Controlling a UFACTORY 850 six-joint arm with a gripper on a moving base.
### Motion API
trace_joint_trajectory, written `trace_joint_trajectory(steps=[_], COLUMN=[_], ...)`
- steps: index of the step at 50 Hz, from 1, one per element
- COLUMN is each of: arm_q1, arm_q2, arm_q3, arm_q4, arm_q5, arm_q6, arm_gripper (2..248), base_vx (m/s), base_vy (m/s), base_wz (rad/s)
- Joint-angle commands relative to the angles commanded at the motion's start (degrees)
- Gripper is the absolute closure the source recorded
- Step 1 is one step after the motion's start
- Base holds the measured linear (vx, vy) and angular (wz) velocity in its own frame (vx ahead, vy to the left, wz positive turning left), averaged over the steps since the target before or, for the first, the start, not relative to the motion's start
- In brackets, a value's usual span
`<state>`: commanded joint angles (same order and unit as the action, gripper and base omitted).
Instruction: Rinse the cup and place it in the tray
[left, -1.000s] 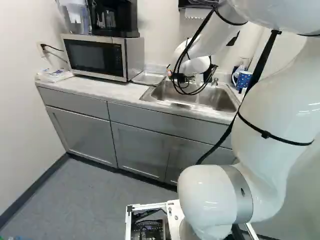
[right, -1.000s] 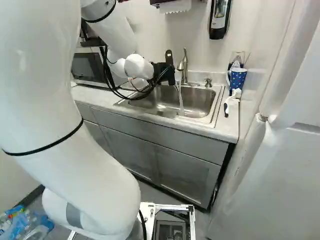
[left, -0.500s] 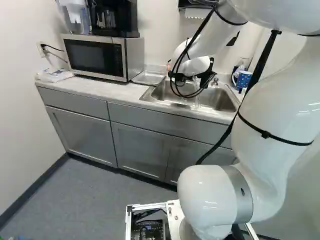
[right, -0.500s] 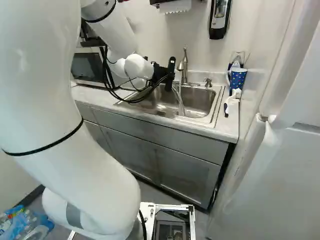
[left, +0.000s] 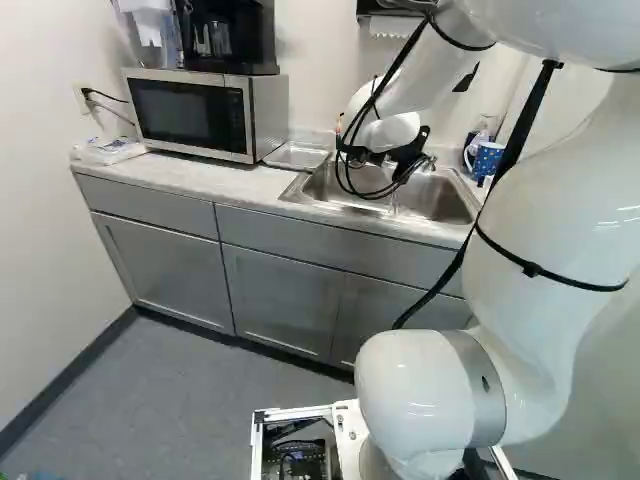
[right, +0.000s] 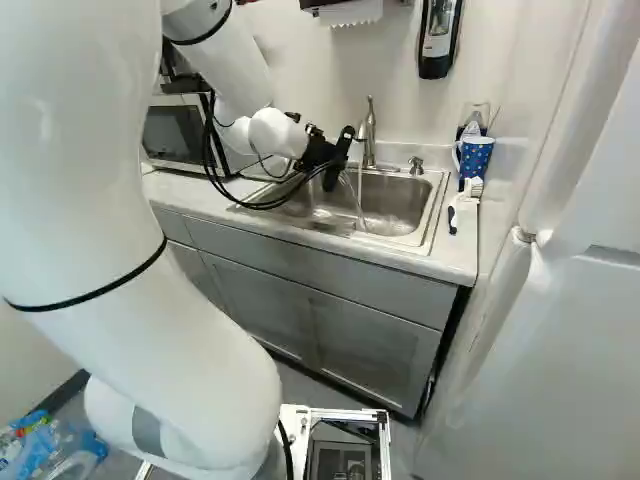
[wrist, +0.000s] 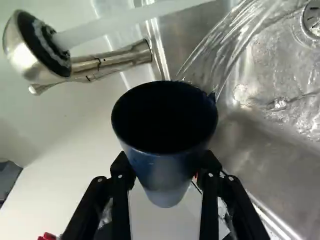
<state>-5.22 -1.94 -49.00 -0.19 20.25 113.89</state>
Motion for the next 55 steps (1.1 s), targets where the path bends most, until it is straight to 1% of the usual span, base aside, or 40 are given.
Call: trace_joint_trajectory(steps=[6,55], arm_q1=[0.0,0.0], arm_q2=[0.0,0.0], arm_q3=[0.0,0.0], arm_q4=[0.0,0.0], arm_q5=[0.0,0.0], arm_q6=[3.6,3.6], arm_gripper=[125,125], base_vx=[0.0,0.0], base_vy=[0.0,0.0], base_wz=[0.0,0.0])
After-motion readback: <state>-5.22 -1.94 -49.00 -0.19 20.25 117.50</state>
